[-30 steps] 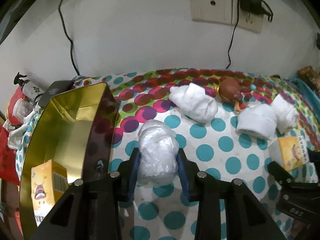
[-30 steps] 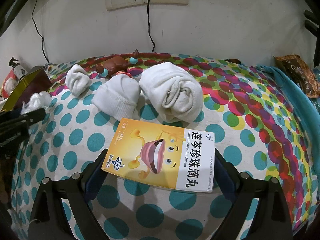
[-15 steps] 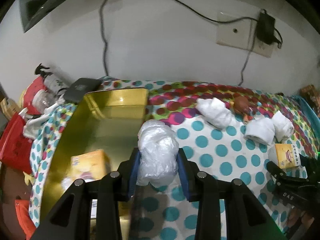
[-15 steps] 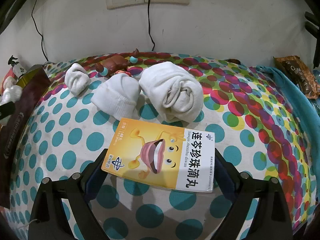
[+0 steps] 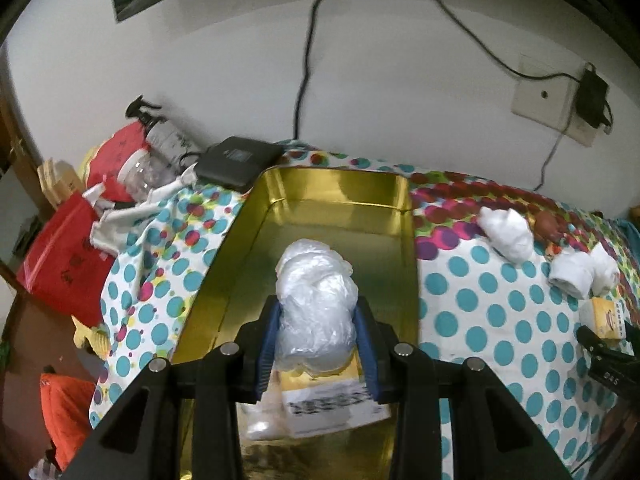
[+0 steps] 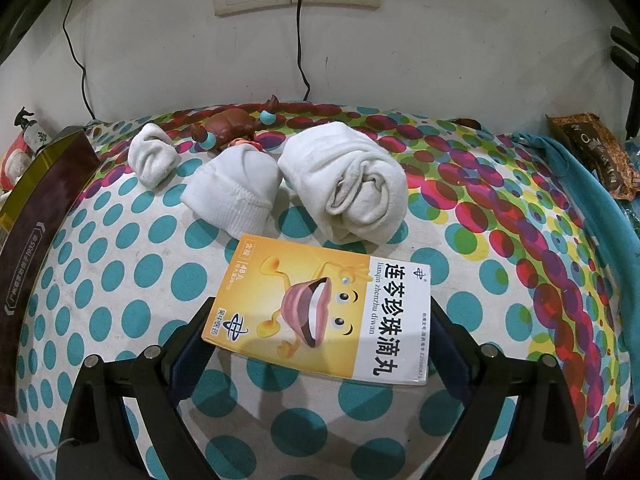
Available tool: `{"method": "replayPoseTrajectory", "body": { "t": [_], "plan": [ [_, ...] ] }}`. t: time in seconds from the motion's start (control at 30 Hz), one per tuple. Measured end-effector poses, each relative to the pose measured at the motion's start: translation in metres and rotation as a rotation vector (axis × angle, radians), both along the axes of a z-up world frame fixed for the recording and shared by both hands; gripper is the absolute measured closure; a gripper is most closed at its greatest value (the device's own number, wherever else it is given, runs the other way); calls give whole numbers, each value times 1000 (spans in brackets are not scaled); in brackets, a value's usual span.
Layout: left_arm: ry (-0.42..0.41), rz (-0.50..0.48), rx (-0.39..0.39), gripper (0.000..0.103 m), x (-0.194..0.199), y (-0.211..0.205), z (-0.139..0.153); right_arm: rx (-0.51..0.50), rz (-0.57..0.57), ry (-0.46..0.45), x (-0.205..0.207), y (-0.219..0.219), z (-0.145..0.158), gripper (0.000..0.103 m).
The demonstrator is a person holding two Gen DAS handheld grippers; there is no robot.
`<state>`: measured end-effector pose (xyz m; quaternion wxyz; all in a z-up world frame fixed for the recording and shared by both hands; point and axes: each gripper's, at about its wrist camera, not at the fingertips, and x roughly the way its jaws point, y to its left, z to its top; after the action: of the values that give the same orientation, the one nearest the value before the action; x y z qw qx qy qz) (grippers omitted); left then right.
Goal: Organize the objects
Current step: 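Carry the wrapped bundle with the left gripper into the gold tray and release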
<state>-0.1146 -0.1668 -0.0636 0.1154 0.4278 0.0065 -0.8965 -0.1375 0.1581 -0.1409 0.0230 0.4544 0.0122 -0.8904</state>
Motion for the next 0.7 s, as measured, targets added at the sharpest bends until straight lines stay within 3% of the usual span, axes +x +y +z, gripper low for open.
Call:
{"method": "replayPoseTrajectory", "body": {
  "t": [0.4,0.7],
  "plan": [
    [5,59,42,66,-5,-50,-8,1,-1,0,0,0,-1,9],
    [4,47,21,63,-12,-52,-12,1,-1,0,0,0,-1,9]
  ]
}}
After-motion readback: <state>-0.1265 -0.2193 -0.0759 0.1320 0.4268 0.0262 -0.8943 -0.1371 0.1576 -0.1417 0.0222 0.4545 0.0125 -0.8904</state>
